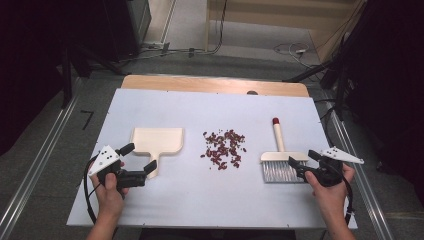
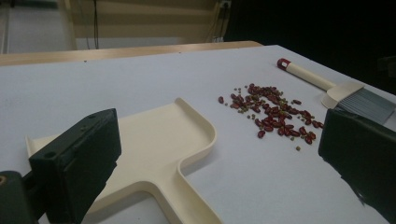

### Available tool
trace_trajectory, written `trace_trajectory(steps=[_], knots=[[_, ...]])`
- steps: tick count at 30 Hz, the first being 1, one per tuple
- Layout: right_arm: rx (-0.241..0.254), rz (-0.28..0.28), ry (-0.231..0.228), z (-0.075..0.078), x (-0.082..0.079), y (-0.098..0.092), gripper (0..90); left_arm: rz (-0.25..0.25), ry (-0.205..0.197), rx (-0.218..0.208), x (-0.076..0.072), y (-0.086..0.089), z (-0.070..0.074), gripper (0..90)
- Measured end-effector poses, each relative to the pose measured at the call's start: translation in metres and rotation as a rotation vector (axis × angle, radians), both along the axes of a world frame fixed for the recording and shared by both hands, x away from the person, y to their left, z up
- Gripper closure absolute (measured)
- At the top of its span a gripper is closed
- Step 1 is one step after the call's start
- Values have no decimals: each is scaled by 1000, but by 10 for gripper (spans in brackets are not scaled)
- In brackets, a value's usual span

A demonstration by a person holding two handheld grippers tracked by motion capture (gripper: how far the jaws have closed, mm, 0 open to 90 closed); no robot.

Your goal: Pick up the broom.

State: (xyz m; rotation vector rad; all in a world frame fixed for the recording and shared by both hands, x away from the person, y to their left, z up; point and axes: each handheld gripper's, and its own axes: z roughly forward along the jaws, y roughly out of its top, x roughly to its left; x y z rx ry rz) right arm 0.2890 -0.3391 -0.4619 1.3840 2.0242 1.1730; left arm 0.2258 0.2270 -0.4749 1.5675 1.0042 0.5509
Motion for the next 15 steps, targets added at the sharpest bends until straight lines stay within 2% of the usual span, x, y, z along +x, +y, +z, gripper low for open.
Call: trace_trajectory(steps=[8,9,13,15], knots=[[12,-5,-8,9,0,2,115,-5,-7,8,1,-4,2,0],[13,-6,-17,14,3,3,115,0,-9,15,1,-6,4,0],[2,-49,10,24,13,9,119,-8,-6,31,1,-10,7,0],[5,-53,19,26,16,9,119,-7,-9,35,1,-12,8,0]])
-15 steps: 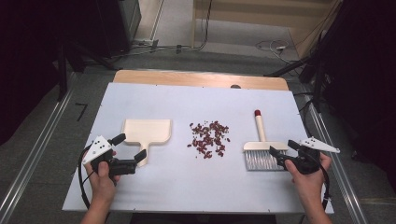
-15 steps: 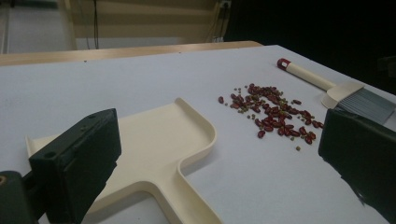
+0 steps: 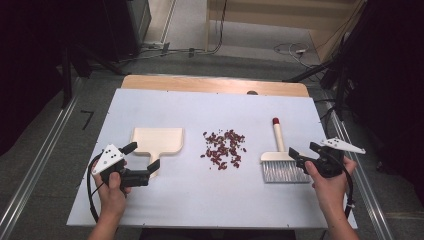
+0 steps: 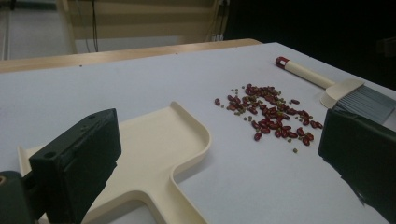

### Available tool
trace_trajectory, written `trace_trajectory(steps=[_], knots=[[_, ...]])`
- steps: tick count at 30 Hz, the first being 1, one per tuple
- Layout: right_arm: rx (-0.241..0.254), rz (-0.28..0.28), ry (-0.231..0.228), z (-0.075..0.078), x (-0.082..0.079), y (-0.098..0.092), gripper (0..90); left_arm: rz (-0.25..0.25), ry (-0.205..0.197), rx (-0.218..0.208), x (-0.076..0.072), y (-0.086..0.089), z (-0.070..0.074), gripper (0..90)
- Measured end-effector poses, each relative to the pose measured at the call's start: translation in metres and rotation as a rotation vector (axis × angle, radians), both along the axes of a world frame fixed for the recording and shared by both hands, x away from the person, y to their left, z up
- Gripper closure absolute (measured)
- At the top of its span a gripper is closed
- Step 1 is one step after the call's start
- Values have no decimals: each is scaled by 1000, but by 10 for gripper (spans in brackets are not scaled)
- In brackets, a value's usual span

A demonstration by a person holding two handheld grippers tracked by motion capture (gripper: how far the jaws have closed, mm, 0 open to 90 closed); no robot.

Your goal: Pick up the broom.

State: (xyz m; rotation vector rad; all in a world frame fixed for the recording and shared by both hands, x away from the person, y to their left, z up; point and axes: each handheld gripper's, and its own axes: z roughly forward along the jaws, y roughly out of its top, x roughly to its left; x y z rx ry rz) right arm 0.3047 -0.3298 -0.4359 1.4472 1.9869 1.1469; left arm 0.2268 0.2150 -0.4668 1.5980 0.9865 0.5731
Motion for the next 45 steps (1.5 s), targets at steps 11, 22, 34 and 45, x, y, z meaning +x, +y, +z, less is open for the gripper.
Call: trace_trajectory(steps=[11,22,34,45], knots=[[-59,-16,41,18,36,12,184,-27,7,2,3,-11,4,0],[-42,-51,144,7,72,17,385,-49,14,19,6,-22,2,0],[-130,-9,251,-26,87,35,493,-78,18,33,6,-29,1,0],[-130,-58,345,-38,92,38,560,-84,19,36,7,-31,0,0]])
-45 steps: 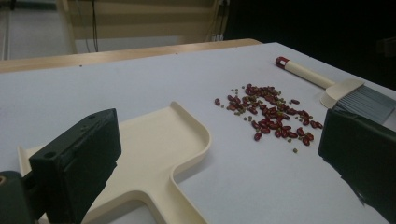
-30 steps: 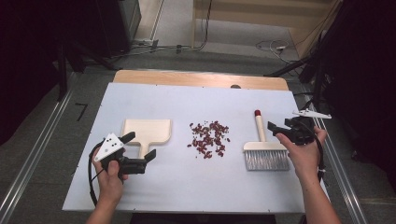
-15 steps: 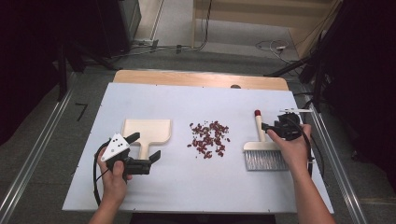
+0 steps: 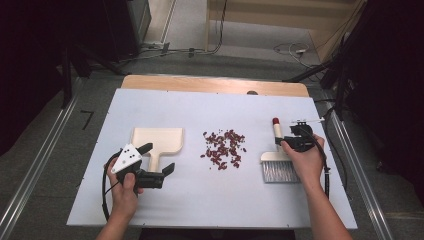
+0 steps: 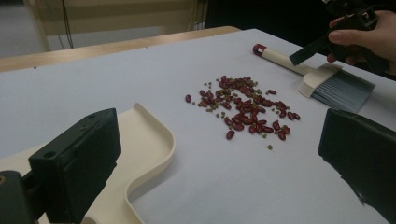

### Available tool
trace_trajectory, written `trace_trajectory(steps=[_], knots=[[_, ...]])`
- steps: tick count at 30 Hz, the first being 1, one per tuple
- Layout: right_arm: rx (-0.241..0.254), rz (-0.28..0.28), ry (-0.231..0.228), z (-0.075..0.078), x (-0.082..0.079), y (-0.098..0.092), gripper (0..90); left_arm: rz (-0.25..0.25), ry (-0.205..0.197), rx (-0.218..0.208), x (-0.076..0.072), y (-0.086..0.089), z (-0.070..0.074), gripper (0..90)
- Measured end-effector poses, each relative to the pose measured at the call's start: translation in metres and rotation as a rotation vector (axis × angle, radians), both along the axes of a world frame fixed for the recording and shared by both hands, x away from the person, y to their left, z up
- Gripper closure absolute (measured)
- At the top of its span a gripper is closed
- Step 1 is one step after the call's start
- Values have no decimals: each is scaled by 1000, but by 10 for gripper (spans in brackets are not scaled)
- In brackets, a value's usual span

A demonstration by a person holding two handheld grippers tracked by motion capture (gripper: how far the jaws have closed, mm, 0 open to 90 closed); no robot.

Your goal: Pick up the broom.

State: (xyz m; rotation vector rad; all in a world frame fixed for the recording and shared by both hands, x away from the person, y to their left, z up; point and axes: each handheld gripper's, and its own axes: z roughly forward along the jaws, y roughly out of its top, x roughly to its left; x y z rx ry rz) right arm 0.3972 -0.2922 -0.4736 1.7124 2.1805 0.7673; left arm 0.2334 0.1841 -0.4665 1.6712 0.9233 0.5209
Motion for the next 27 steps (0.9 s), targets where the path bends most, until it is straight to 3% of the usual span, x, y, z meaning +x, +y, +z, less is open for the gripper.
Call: trace_trajectory(steps=[4,6,9,10,18,24,27], knots=[[-52,-10,29,-4,0,4,622,-5,-1,1,0,-1,0,0],[-52,-12,55,-8,0,7,640,-5,-2,5,0,-2,0,0],[-83,-15,45,-8,-2,11,644,-8,-5,6,0,-2,0,0],[-87,-14,60,-8,0,11,644,-10,-4,5,0,-2,1,0],[-51,-36,73,-8,2,6,696,-21,-4,16,0,-7,0,0],[-10,-27,35,-10,-2,1,699,-18,-2,15,0,-7,0,0],[15,-25,-9,-9,-7,-3,701,-20,-4,19,0,-9,1,0]])
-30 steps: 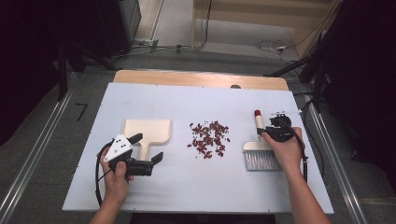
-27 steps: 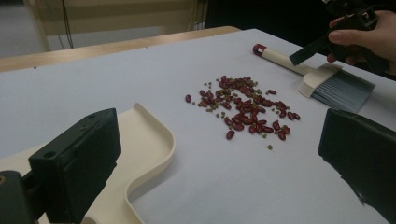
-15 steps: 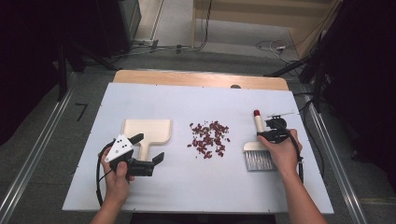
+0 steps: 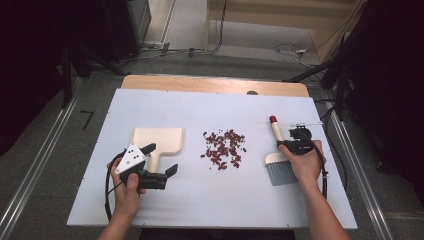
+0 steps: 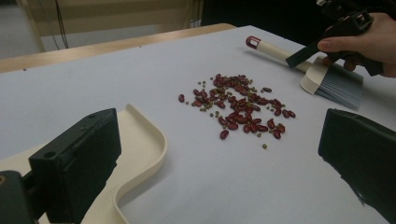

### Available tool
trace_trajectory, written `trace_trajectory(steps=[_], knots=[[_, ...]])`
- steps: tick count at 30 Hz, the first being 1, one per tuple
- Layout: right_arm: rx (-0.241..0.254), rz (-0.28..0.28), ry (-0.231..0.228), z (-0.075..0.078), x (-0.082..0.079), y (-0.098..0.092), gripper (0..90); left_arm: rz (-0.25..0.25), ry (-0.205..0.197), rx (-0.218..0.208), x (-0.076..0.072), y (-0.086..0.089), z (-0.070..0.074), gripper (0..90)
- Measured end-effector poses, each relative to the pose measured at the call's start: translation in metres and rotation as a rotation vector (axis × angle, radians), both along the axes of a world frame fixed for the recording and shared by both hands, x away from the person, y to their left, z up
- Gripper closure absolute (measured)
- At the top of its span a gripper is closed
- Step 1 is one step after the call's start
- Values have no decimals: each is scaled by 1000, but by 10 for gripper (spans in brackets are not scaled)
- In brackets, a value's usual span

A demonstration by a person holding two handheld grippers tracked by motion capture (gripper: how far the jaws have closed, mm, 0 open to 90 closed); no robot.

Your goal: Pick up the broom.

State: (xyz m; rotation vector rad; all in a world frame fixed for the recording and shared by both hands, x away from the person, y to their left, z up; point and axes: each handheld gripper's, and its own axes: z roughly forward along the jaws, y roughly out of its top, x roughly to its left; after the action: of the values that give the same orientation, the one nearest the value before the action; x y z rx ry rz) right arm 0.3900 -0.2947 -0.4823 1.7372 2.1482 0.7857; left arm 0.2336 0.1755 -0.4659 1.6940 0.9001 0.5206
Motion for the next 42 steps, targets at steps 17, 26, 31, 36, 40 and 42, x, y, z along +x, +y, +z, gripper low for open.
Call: trace_trajectory(steps=[17,26,31,36,40,42], knots=[[248,54,-425,39,-39,-19,701,-23,-27,-19,1,-12,9,0],[315,148,-549,64,-60,6,699,-107,-38,-73,0,-27,22,0],[350,225,-579,72,-70,29,699,-153,-34,-91,-2,-39,27,0],[346,268,-602,77,-80,50,699,-179,-3,-98,-3,-51,29,0],[348,313,-618,79,-89,69,699,-223,32,-134,-3,-61,31,0],[357,343,-619,80,-96,83,699,-240,57,-140,-3,-69,30,0]])
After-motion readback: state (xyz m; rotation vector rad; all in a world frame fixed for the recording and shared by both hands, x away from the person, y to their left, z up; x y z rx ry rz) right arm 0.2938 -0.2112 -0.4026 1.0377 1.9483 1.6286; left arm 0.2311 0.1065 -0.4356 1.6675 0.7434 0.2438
